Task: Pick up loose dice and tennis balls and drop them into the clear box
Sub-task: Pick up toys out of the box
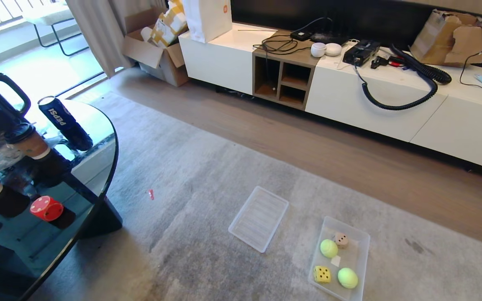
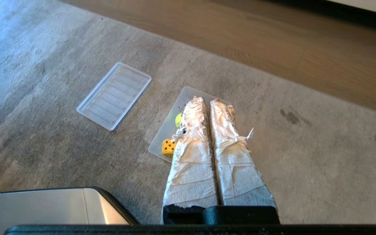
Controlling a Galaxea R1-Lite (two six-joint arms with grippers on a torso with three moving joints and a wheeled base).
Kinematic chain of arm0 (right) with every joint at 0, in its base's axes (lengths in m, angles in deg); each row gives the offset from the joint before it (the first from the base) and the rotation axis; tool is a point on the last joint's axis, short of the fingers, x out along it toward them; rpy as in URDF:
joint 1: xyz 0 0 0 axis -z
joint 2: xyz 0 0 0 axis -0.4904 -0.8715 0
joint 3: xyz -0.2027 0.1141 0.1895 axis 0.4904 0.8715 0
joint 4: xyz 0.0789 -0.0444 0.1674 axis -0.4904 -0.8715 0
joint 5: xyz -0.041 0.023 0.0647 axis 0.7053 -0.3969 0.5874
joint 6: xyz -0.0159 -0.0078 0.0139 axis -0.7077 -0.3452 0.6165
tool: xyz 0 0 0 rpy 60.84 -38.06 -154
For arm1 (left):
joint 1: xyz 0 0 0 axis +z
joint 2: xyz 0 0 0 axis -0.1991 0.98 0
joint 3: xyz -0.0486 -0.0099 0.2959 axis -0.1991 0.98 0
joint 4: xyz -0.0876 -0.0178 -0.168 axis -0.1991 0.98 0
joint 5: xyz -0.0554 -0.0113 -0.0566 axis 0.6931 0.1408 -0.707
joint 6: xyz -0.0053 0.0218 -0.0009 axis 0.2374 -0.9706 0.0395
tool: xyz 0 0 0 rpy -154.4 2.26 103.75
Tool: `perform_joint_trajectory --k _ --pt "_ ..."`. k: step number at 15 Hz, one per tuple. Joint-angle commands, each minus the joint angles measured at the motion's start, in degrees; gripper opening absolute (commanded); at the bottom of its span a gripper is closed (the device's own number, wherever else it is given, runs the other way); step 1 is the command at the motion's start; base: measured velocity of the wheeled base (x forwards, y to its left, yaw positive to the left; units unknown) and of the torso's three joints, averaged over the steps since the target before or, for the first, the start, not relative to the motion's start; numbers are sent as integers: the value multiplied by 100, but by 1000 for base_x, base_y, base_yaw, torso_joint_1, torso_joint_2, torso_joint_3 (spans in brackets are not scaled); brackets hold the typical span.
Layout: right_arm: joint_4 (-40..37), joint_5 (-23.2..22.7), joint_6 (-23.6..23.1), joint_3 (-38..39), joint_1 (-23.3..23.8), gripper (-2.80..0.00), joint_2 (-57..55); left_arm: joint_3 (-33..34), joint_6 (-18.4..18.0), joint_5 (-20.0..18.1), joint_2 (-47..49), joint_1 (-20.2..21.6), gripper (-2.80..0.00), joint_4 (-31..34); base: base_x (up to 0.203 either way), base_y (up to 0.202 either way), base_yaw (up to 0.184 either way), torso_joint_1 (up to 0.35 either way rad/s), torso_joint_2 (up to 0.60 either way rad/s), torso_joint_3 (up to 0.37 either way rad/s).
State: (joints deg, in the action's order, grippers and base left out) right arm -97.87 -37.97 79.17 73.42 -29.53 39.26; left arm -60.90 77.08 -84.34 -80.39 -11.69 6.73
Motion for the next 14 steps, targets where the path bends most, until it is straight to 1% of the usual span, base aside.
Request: perform_joint_trajectory --k 1,10,14 --pt "-9 -4 0 1 -2 -280 -10 0 16 8 -1 3 -280 2 0 0 0 2 -2 202" --pt "-9 -4 0 1 -2 -280 -10 0 -24 0 -1 3 -280 2 0 0 0 3 1 196" --pt "-9 -4 0 1 -2 -280 -10 0 -9 0 -1 3 -280 2 0 0 0 1 -1 35"
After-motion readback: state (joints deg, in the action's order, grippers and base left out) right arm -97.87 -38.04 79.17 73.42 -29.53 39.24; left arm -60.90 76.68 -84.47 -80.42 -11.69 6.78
